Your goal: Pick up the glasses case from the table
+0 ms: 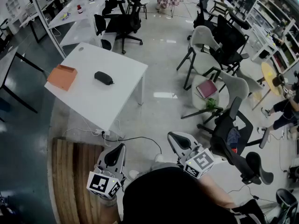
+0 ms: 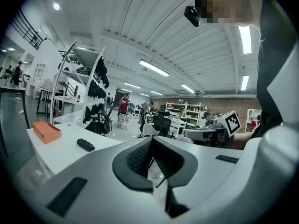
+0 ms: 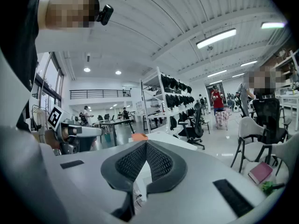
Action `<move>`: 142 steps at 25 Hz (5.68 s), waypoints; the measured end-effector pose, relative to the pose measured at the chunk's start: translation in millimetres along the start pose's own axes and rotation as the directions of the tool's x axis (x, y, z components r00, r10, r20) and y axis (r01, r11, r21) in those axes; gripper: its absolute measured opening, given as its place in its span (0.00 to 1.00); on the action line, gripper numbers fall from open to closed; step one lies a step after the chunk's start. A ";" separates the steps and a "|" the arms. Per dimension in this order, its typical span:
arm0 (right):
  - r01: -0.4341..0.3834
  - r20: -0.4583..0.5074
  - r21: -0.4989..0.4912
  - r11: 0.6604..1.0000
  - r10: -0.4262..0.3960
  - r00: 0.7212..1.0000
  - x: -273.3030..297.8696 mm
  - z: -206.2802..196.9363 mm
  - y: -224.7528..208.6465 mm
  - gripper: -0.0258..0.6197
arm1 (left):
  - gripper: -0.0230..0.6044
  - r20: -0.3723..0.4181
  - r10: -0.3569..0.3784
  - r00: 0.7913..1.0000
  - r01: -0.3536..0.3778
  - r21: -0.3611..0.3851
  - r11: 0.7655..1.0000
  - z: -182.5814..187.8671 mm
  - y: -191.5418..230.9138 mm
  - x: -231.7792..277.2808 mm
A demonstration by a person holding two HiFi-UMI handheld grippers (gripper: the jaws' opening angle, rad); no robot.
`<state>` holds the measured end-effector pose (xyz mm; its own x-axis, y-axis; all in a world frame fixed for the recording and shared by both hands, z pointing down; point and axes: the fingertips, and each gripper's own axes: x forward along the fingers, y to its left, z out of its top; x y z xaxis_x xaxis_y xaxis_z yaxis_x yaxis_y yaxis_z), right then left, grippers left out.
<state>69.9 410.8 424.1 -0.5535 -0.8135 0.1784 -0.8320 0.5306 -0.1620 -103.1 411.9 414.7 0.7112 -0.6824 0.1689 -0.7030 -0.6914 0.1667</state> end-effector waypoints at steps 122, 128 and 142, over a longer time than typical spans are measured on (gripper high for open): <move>-0.215 -0.435 0.017 0.976 0.201 0.878 511.5 50.9 -393.7 0.08 | 0.63 -0.654 0.530 0.540 -0.837 -0.346 0.425 -210.1 522.7 396.5; -0.224 -0.431 0.007 0.975 0.205 0.879 510.4 51.7 -393.0 0.08 | 0.63 -0.653 0.547 0.524 -0.847 -0.331 0.416 -210.6 522.3 397.3; -0.274 -0.393 0.025 0.961 0.262 0.881 518.1 64.4 -390.9 0.08 | 0.61 -0.612 0.558 0.560 -0.818 -0.303 0.489 -175.8 515.5 394.2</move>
<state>110.7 -233.4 517.4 -0.7202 -0.4844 0.4966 -0.6470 0.7273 -0.2289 -185.6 -171.8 738.0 0.0043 -0.6227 0.7825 -0.9265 0.2920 0.2374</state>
